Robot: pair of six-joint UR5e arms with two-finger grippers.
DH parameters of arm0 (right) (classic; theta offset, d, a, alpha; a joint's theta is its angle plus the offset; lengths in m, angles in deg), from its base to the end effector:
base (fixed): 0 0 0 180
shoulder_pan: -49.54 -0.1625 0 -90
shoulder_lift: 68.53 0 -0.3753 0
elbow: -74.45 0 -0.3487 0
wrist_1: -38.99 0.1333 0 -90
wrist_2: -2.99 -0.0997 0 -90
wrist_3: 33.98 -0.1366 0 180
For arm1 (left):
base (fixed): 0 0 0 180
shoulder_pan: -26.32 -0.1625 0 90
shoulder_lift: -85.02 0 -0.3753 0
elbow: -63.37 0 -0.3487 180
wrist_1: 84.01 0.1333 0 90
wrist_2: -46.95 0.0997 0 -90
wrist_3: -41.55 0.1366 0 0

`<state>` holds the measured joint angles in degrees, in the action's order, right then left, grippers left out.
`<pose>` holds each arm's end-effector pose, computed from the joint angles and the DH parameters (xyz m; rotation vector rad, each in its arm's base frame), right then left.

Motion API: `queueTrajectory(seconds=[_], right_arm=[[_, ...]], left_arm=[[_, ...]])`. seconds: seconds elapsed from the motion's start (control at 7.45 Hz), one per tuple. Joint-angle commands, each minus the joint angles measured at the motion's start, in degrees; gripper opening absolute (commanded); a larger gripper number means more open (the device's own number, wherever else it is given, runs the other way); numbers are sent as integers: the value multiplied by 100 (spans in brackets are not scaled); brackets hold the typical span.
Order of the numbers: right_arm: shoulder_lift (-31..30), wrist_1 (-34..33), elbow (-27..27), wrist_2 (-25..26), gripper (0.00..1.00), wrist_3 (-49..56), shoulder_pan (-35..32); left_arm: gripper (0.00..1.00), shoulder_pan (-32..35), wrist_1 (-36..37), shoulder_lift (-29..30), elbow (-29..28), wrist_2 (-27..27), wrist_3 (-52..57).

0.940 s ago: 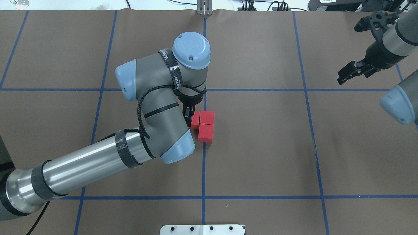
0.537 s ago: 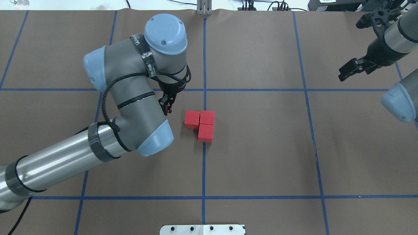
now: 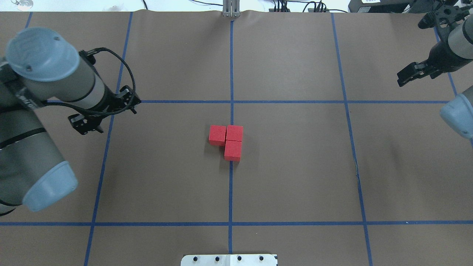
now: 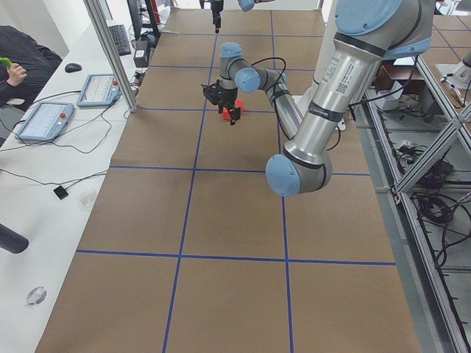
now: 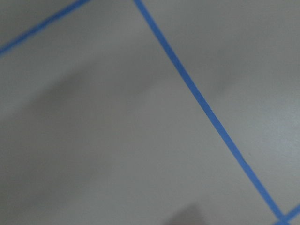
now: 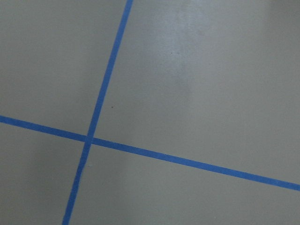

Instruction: Form red blocks into L shape at center

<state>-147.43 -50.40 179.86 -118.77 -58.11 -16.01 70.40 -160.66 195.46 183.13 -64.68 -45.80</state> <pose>-0.1618 -0.5042 0.4331 0.1966 -0.6854 -0.1365 0.3088 -0.4145 0.2881 -0.0836 0.7378 -0.5688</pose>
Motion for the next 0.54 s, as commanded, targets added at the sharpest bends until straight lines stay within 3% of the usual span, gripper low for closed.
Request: queueTrajectory(seconds=[0.0, 0.13, 0.27, 0.4], right_arm=[[-301, 413, -265, -302, 99, 22, -482], [-292, 414, -492, -809, 99, 274, -911], [-371, 414, -886, -1493, 99, 1164, -1411], [-476, 422, -1212, -1769, 99, 2035, -1808]], left_arm=[[100, 765, -43, -855, 338, -234, 1974], [100, 1395, -69, -1058, 163, -662, 2942], [100, 2098, -69, -1278, -99, -1058, 4169], [100, 2801, -70, -1428, -459, -1471, 5339]])
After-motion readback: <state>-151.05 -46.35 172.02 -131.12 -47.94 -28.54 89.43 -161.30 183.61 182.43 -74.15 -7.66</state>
